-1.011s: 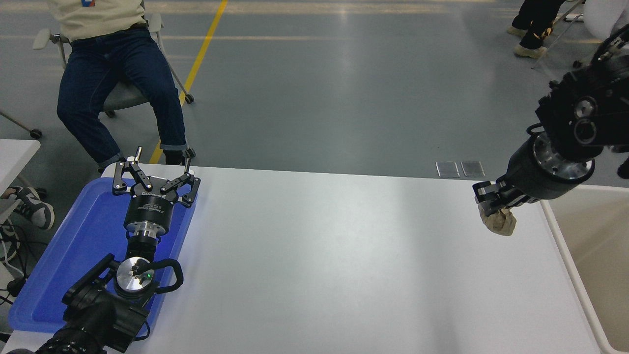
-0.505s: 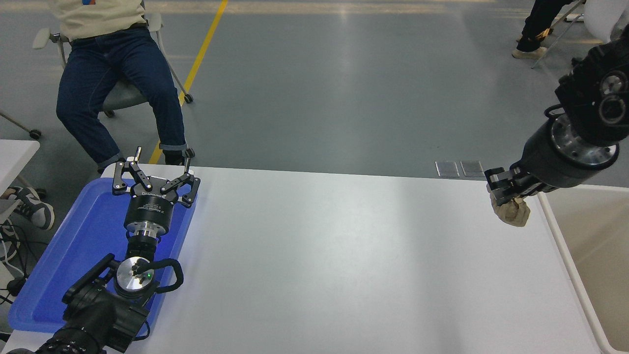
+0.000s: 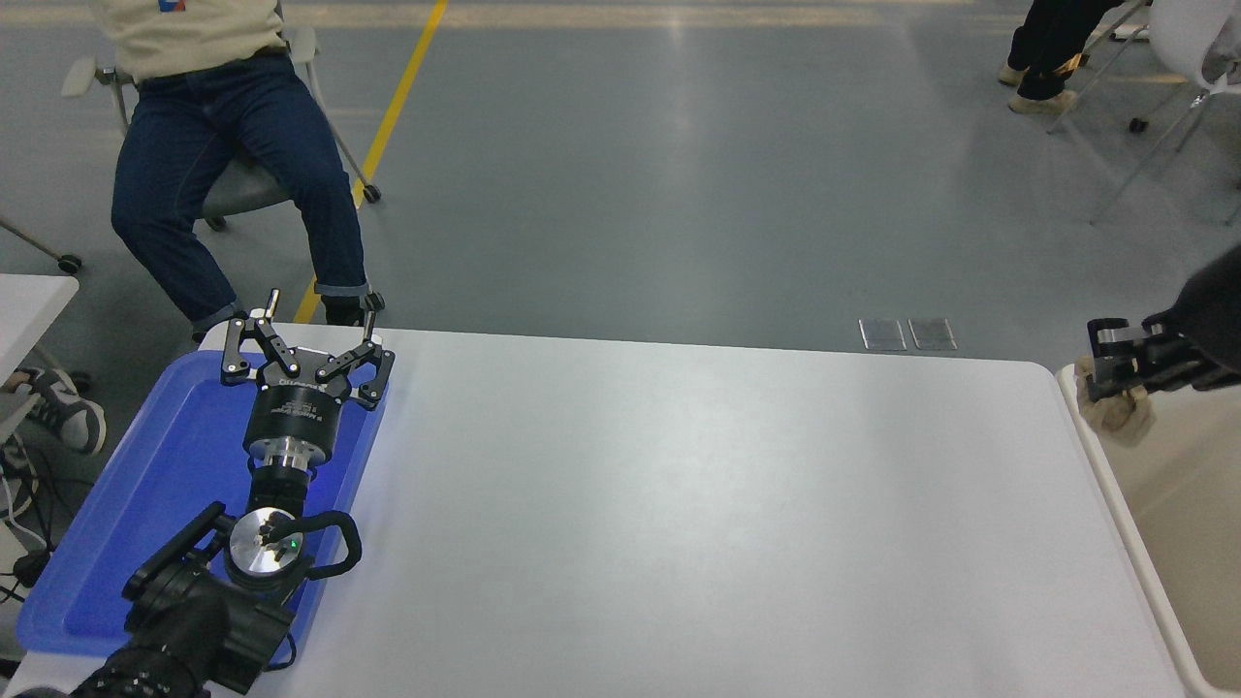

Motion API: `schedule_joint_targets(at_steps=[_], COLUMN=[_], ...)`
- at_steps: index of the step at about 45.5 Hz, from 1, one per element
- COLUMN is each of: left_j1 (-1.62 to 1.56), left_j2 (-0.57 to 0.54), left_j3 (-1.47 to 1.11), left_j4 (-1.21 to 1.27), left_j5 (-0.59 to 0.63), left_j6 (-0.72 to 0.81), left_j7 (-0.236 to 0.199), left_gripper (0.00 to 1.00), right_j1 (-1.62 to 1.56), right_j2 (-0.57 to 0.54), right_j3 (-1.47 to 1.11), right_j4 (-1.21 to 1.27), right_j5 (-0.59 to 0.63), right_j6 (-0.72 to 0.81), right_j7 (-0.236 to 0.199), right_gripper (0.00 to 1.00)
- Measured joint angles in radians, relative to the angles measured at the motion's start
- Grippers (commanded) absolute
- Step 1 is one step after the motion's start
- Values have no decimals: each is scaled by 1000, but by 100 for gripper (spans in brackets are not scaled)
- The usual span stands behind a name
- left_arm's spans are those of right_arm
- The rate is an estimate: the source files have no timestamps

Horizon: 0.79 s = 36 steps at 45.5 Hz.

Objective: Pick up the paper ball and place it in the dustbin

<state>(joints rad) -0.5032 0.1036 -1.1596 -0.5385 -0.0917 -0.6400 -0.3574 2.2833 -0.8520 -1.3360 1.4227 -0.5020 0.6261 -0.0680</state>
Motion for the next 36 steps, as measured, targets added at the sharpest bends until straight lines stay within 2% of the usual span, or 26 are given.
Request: schedule_joint_targets(at_steps=[18, 36], left_j1=[0, -1], left_j2=[0, 0], left_j3=[0, 0], left_j4=[0, 0], left_j5=[0, 0], left_j6=[0, 0], left_j7=[0, 0], left_gripper=[100, 100], right_j1=[-355, -714], right_j2=[-201, -258], right_j3=[217, 495], right_j4=[-380, -619], right_j5=[-94, -110], right_j6=[51, 38], right_j7=[2, 2], right_gripper=[0, 0])
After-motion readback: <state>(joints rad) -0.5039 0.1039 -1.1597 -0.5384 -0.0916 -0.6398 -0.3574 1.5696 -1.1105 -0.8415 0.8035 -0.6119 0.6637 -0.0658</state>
